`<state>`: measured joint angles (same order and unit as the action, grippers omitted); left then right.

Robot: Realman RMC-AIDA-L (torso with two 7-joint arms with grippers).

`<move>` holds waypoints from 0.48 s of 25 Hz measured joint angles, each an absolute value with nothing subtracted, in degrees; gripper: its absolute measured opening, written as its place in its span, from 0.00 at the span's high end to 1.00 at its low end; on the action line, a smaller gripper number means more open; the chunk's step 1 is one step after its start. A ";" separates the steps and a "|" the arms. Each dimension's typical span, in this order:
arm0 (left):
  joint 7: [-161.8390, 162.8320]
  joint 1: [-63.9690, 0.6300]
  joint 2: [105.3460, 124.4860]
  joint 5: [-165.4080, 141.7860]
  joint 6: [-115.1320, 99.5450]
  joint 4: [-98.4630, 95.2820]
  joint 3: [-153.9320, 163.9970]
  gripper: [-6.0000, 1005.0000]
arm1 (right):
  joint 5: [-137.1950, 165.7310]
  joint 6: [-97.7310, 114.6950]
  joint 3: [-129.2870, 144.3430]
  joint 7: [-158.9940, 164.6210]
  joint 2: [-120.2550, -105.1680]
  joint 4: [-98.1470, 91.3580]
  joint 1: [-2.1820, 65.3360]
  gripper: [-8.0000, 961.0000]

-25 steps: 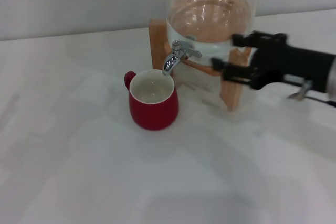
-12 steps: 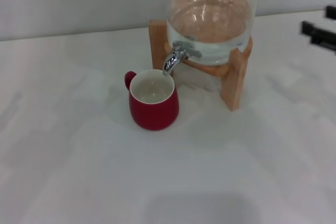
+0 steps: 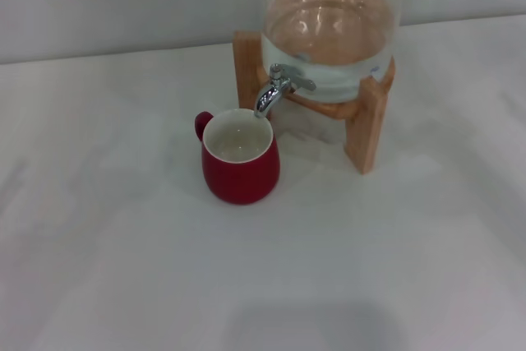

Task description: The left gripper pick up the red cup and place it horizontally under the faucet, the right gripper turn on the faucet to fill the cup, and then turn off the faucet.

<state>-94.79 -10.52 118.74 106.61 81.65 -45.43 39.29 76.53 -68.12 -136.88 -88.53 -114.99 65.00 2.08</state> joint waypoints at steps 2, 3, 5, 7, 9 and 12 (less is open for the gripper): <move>-90.40 -10.62 118.20 104.60 80.44 -44.97 39.28 0.24 | 76.53 -70.07 -140.34 -89.46 -114.90 61.57 3.42 0.25; -88.04 -10.82 117.86 103.06 79.70 -44.96 39.29 0.24 | 76.54 -70.54 -141.23 -89.73 -114.88 60.65 3.79 0.25; -82.11 -11.46 117.26 98.97 77.99 -45.13 39.29 0.24 | 76.67 -70.65 -141.73 -89.95 -114.86 60.00 4.09 0.25; -76.93 -12.06 116.92 95.85 76.59 -45.42 39.29 0.24 | 76.87 -70.59 -141.70 -90.07 -114.85 59.89 4.27 0.25; -72.59 -12.40 116.70 94.19 75.48 -45.67 39.29 0.24 | 76.90 -70.58 -141.69 -90.08 -114.84 59.83 4.34 0.25; -69.94 -11.86 116.79 93.53 74.73 -47.14 39.28 0.24 | 76.91 -70.61 -141.82 -90.09 -114.82 59.77 4.38 0.25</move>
